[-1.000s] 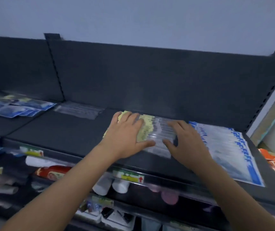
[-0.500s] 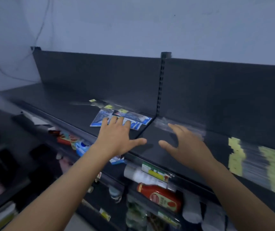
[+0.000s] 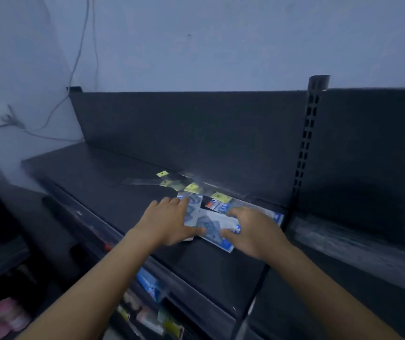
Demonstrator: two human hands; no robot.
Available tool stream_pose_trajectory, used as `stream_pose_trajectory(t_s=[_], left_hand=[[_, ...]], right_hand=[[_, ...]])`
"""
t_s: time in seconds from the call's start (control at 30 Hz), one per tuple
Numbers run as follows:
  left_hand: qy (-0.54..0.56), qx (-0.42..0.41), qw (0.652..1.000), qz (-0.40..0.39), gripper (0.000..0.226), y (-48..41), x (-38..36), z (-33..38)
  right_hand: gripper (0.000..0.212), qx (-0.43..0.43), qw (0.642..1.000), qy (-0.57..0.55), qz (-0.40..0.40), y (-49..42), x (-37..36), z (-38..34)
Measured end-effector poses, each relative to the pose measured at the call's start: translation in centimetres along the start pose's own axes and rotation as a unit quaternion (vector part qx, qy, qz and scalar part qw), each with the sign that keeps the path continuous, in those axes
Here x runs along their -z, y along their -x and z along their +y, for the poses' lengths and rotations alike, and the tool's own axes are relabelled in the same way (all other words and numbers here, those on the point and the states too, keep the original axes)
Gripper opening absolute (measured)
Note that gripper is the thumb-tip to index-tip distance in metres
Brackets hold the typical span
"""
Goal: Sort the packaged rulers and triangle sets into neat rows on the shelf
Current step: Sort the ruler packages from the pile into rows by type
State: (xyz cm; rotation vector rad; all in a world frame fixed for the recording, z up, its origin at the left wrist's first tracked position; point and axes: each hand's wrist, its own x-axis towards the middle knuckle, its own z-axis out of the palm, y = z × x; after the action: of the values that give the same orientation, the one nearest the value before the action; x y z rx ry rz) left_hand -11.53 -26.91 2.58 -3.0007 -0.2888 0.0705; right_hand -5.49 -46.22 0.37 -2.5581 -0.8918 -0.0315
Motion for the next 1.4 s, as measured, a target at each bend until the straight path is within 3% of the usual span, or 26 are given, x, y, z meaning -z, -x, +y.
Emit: stream_pose_trajectory(t_s=[0.23,0.37,0.57,0.77,0.9,1.07,1.17,1.27,1.4], left_hand=[[0.036,-0.074,0.997,-0.009,0.075,-8.5,-1.1,-3.0],[0.054,-0.162,0.985,0.024,0.052,-13.9,-1.8,-4.2],[0.057,-0.323,0.944,0.024,0.049,-20.6,-2.9,-3.9],[0.109,-0.433,0.892,0.073,0.042,-21.9,-4.3,-5.1],[0.14,-0.442,0.881,0.098,0.048,-22.1,-4.3,-6.7],[0.15,-0.424,0.893,-0.004,0.039,-23.2,-4.1,-6.9],[0.178,-0.412,0.893,-0.032,0.03,-23.5,-4.3,-6.7],[0.173,-0.365,0.912,-0.074,0.048,-23.3,-3.8,-6.7],[0.133,-0.337,0.927,-0.099,0.045,-22.7,-2.5,-6.5]], right_hand=[[0.038,-0.039,0.992,0.054,-0.104,-6.4,-3.2,-1.4],[0.04,-0.101,0.986,0.056,-0.12,-8.7,-4.1,-2.5],[0.06,-0.211,0.969,-0.005,-0.132,-10.1,-4.6,-4.0],[0.07,-0.239,0.959,-0.048,-0.145,-9.5,-4.3,-4.9],[0.064,-0.259,0.95,-0.048,-0.167,-8.2,-2.9,-4.6],[0.04,-0.262,0.954,-0.036,-0.141,-7.4,-2.3,-4.6],[0.044,-0.275,0.954,-0.005,-0.116,-6.7,-2.7,-4.6],[0.054,-0.293,0.95,-0.005,-0.106,-6.2,-2.8,-4.6],[0.044,-0.296,0.949,-0.007,-0.11,-6.2,-2.9,-4.7]])
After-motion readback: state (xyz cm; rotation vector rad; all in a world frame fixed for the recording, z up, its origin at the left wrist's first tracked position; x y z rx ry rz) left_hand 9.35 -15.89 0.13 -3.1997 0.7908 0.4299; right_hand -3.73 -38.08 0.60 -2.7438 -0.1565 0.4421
